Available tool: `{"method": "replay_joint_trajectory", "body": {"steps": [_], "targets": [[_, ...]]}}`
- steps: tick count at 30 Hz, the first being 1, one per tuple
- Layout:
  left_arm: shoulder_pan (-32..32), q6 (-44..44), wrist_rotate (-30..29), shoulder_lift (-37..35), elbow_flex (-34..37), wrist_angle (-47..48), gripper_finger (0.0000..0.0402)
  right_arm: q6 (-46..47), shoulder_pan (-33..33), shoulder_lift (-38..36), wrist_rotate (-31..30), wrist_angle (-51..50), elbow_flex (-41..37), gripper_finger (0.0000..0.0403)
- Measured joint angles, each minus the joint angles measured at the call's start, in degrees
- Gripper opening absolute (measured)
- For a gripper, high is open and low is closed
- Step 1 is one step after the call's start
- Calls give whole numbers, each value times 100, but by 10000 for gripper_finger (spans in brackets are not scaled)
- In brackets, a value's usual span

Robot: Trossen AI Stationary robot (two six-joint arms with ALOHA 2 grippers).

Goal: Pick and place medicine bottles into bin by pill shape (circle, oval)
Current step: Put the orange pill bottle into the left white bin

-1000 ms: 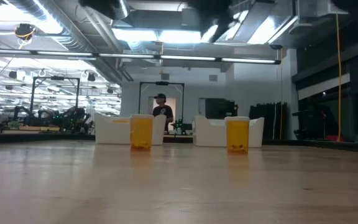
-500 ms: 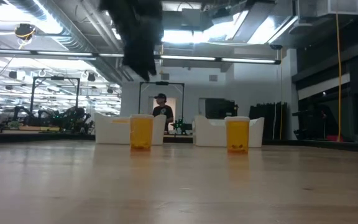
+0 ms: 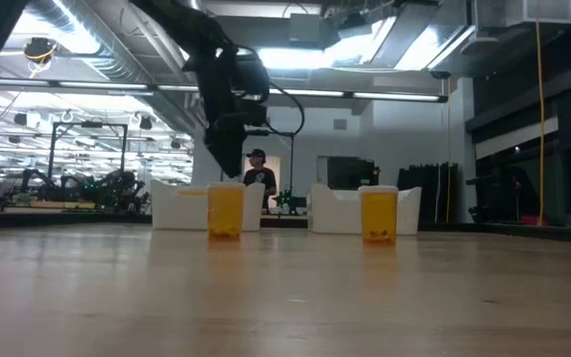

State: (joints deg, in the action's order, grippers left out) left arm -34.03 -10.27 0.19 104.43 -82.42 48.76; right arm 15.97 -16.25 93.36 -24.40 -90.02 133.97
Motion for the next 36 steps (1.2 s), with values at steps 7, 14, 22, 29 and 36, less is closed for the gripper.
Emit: {"method": "replay_joint_trajectory", "body": {"steps": [7,14,22,29,36], "targets": [[-9,-238,4,401,-77,218,250,-120,0,0,-2,0,0,224],[-55,-356,12,715,-77,206,250,-127,0,0,-2,0,0,224],[-50,-651,4,828,-81,205,250,-120,-2,0,-2,0,0,224],[-56,-819,-47,901,-77,201,250,-108,-2,0,-4,0,0,224],[-58,-834,-80,1100,-65,235,250,-75,-2,0,-5,0,0,224]]}}
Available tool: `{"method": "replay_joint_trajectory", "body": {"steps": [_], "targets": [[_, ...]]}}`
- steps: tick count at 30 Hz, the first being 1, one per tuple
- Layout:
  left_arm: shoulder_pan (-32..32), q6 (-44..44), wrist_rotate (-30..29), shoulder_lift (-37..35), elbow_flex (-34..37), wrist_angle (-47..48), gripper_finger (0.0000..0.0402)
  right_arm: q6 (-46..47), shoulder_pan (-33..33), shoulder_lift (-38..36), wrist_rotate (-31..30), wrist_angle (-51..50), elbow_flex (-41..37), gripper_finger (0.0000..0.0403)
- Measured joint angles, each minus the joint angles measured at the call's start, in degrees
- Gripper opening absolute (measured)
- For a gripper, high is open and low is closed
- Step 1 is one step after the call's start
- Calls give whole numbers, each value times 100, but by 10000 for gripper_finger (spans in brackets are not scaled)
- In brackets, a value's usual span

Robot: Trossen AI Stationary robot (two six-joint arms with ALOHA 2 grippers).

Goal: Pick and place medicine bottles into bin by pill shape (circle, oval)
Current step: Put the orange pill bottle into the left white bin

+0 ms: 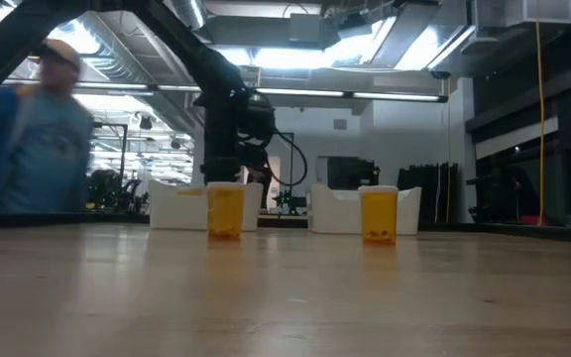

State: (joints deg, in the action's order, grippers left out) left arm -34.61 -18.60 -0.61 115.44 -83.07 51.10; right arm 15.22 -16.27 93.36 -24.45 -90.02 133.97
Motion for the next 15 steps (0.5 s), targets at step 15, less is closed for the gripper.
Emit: {"method": "replay_joint_trajectory", "body": {"steps": [15], "targets": [[-76,29,-19,7,-62,77,169,116,0,0,-90,0,0,224]]}}
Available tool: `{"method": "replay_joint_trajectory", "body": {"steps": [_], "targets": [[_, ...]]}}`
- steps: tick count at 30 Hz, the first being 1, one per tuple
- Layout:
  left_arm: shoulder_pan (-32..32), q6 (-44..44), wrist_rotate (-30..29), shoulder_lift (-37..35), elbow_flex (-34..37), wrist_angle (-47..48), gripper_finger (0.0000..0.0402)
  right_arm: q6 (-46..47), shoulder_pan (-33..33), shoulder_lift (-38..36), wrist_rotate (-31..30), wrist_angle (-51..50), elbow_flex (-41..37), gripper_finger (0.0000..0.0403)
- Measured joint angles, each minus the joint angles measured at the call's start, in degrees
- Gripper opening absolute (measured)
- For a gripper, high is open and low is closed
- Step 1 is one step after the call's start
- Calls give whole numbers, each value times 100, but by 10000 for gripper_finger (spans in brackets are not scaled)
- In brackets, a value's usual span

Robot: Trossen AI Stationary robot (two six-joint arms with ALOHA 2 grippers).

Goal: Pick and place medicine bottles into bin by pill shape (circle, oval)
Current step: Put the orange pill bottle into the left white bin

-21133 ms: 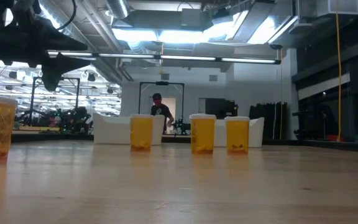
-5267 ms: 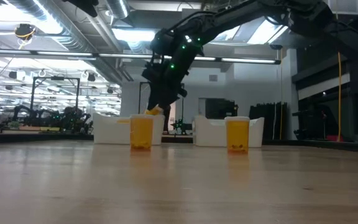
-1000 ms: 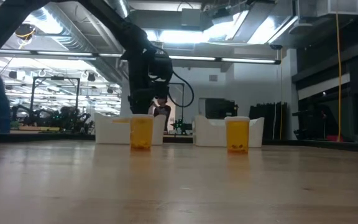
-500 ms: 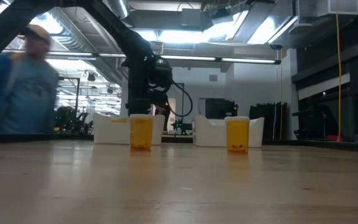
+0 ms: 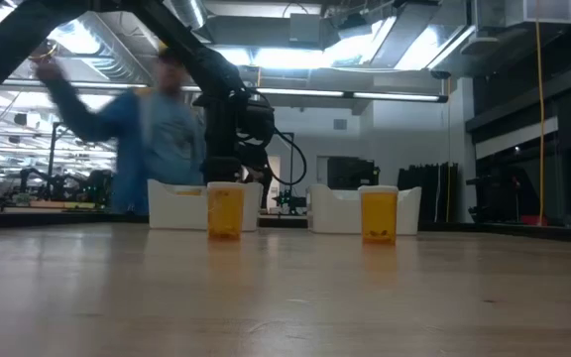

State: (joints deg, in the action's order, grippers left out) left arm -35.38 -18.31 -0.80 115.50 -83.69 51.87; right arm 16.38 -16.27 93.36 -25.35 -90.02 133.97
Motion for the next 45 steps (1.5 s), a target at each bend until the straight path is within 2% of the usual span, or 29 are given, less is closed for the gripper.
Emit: {"method": "replay_joint_trajectory", "body": {"steps": [12,21,26,31,40,45], "targets": [[43,39,-80,-7,-1231,1179,165,6,0,0,-52,0,0,224],[394,805,-164,-16,-2138,2639,165,198,0,0,-54,0,0,224],[908,1025,-199,-17,-2145,3324,165,310,0,0,-54,0,0,224],[1535,1219,-606,-17,-2144,3835,165,603,2,0,-54,0,0,224],[2802,1357,-595,-366,-2069,3810,165,1038,2,2,40,2,-2,224],[3529,1502,-1002,-695,-1852,3828,165,1124,2,15,40,0,-2,224]]}}
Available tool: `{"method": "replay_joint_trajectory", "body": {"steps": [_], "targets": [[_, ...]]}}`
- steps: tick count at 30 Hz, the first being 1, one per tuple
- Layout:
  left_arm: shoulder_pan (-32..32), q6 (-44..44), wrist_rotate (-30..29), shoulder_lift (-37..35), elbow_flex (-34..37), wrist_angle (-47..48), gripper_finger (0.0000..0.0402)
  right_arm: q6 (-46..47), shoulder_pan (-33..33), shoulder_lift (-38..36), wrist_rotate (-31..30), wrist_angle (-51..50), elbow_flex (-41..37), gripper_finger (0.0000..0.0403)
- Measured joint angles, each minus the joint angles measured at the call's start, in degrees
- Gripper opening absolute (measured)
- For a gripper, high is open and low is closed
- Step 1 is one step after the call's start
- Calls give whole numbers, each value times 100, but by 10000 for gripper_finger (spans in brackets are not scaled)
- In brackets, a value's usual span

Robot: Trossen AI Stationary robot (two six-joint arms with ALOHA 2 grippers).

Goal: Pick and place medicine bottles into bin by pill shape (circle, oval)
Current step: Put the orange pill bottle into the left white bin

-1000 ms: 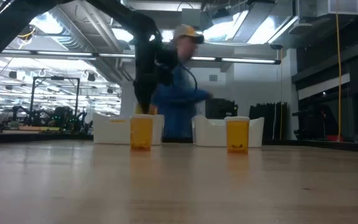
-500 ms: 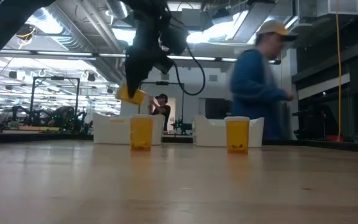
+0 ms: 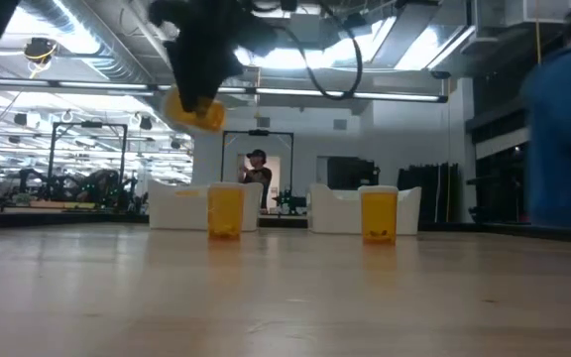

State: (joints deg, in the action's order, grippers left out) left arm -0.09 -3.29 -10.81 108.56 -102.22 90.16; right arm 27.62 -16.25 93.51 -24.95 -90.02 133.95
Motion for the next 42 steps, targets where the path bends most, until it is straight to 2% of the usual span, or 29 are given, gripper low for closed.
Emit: {"method": "replay_joint_trajectory", "body": {"steps": [8,16,23,33,42], "targets": [[864,36,-109,4,297,-20,165,521,0,54,49,0,-2,224],[1262,479,-32,163,683,-32,165,481,5,75,67,0,-2,224],[1586,1121,702,657,1371,-25,165,47,74,75,330,0,-2,224],[1805,2493,2446,728,2104,-17,165,-246,125,75,404,0,-2,224],[2038,2542,3244,721,3220,-19,165,-282,125,75,404,0,-2,224]]}}
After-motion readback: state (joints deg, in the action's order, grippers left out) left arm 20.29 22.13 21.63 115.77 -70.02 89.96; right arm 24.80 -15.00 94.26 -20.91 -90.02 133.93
